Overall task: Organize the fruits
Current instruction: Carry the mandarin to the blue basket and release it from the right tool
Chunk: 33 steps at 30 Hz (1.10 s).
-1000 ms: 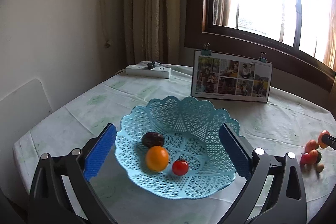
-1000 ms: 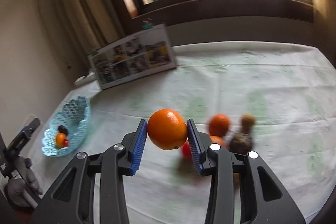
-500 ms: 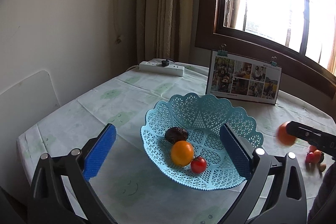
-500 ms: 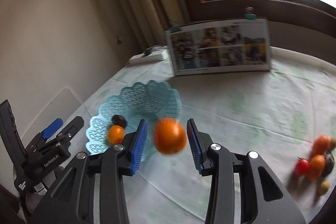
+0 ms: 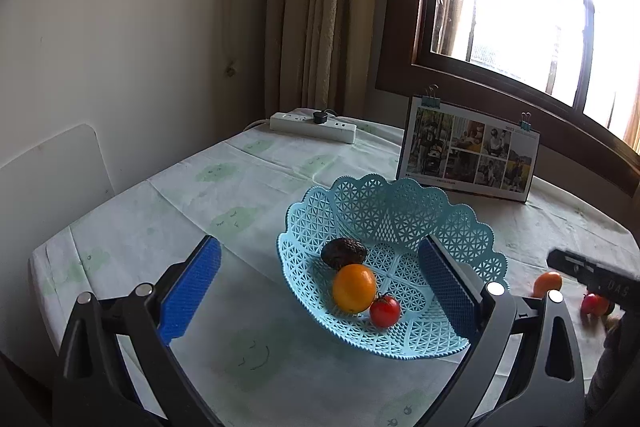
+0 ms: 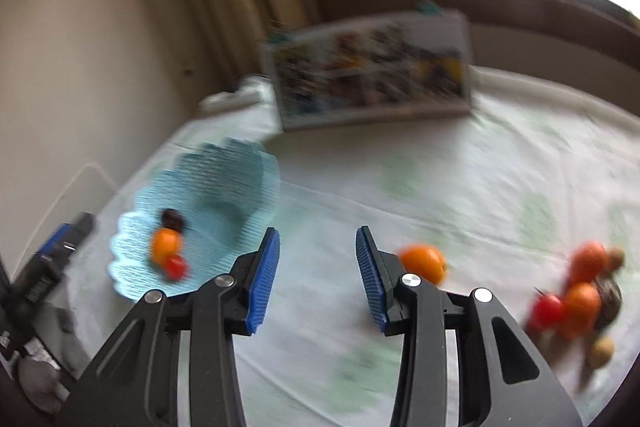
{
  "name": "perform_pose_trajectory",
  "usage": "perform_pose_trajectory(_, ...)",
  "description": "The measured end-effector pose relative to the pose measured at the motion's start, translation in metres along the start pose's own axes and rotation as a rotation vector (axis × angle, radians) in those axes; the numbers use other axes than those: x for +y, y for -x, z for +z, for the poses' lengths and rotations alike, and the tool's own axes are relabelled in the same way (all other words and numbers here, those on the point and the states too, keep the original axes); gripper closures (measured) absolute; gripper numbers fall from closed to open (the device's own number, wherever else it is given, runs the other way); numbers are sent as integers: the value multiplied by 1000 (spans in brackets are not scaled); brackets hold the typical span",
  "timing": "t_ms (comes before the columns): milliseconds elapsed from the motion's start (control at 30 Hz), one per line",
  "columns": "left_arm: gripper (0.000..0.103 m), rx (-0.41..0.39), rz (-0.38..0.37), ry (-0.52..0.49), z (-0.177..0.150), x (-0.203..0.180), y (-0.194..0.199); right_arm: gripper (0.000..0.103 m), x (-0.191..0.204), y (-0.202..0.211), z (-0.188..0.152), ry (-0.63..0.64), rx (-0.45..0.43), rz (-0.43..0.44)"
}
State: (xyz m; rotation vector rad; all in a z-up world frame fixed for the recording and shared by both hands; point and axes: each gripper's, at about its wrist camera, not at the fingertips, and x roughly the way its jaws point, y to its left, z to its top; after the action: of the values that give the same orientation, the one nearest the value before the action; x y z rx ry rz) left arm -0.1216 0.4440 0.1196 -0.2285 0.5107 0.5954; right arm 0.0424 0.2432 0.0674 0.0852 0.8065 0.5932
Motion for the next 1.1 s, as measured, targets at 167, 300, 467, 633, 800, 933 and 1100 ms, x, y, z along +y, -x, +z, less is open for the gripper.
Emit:
perform_pose_trajectory(167, 3, 0, -21, 6, -1, -7, -1, 62, -31, -2, -11, -29, 36, -58)
perform_pose_trajectory(300, 3, -1, -34, -8, -1, -14, 0, 62, -35, -4, -13, 1, 29, -126)
perform_pose_trajectory(467, 3, -3, -31, -13, -1, -15, 1, 52, -53, -12, 4, -17, 16, -179)
perform_pose_trajectory(633, 3, 10, -31, -11, -2, -16, -3, 52, -66, -49, 19, -38, 102, -195)
perform_pose_trajectory(800, 3, 9, -25, -14, -2, -13, -3, 62, -64, -59, 14, -37, 132, -199)
perform_pose_trajectory(933, 3, 11, -22, -9, -2, -10, -5, 62, -51, -40, 25, -55, 65, -164)
perform_pose_trajectory(1100, 3, 16, -17, 1, -3, -7, -8, 62, -3, -10, 37, 8, -14, -24)
